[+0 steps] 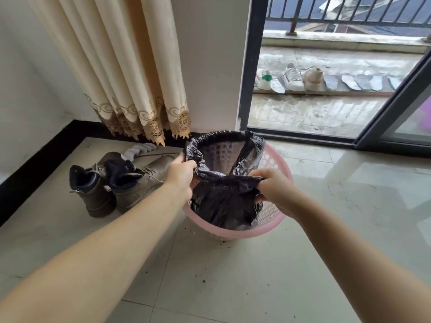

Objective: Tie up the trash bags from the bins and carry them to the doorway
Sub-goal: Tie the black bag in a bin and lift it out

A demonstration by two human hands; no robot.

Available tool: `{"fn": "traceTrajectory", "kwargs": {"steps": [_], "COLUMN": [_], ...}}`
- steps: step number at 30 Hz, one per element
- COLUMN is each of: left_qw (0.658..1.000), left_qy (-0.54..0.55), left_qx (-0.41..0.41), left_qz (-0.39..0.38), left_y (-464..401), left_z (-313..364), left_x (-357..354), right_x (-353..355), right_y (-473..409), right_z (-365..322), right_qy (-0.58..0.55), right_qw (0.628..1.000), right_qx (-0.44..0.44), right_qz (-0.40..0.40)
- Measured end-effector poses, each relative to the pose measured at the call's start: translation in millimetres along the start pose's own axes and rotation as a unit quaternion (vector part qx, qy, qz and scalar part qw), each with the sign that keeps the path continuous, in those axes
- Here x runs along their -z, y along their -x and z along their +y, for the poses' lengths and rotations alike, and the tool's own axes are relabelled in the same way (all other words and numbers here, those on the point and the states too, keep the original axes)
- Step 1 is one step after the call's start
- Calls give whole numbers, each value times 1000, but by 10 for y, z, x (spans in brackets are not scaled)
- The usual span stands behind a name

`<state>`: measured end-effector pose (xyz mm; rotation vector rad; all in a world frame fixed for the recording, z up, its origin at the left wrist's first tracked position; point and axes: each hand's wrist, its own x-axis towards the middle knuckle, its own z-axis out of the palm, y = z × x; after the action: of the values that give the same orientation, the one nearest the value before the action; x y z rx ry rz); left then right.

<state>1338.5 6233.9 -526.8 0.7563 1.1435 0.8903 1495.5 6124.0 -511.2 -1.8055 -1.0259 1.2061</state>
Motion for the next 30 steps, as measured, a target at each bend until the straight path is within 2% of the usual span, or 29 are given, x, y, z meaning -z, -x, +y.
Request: {"fn": "traceTrajectory", "kwargs": {"steps": [1, 2, 4, 5, 6, 7, 9, 10, 12, 15, 18, 20, 22, 24, 25, 26, 28, 30], "left_qw": [995, 974, 879, 842, 830, 839, 907, 937, 954, 950, 963, 980, 989, 994, 996, 998, 983, 921], "left_qy": [-75, -181, -376, -425, -443, -440, -334, -255, -163, -200, -150, -55, 25, 43, 28, -11, -173, -361], "left_qx": [-57, -134, -292, -332, -338, -313, -184, -100, 38, 119, 193, 189, 140, 101, 82, 61, -15, -110], "left_qz": [10, 17, 10, -7, -31, -70, -180, -217, -249, -209, -112, -37, 29, 17, -9, -33, -61, -94], "left_y": [-4, 16, 117, 192, 250, 330, 461, 487, 460, 386, 287, 193, 99, 72, 82, 105, 161, 279], "left_z": [-25, -38, -78, -103, -139, -166, -153, -116, -31, 22, -40, -57, -35, -6, -2, -9, -59, -91], "left_x": [-5, 0, 10, -7, -27, -64, -118, -122, -74, 4, 15, 43, 93, 131, 124, 102, 46, 0], "right_x": [13, 18, 11, -10, -48, -100, -194, -225, -235, -201, -176, -132, -104, -120, -127, -126, -101, -59], "right_y": [-11, -19, -33, -28, -32, -24, -38, -54, -77, -40, -67, -50, 19, 86, 87, 79, 48, 24], "right_z": [-9, -26, -72, -99, -112, -129, -113, -107, -89, -65, 15, 17, -5, -1, 29, 56, 76, 63], "right_qy": [-68, -143, -293, -347, -366, -335, -193, -129, -29, 140, 159, 171, 198, 248, 271, 282, 256, 203], "right_qw": [997, 988, 953, 937, 930, 940, 972, 983, 993, 981, 980, 982, 978, 961, 953, 951, 963, 979], "right_qx": [-20, -35, -33, -16, 4, 28, 61, 69, 89, 132, 95, 60, 40, 20, 10, 3, -8, 9], "right_qz": [28, 53, 68, 42, 0, -52, -117, -115, -69, -1, 68, 45, -43, -121, -133, -130, -88, -8]}}
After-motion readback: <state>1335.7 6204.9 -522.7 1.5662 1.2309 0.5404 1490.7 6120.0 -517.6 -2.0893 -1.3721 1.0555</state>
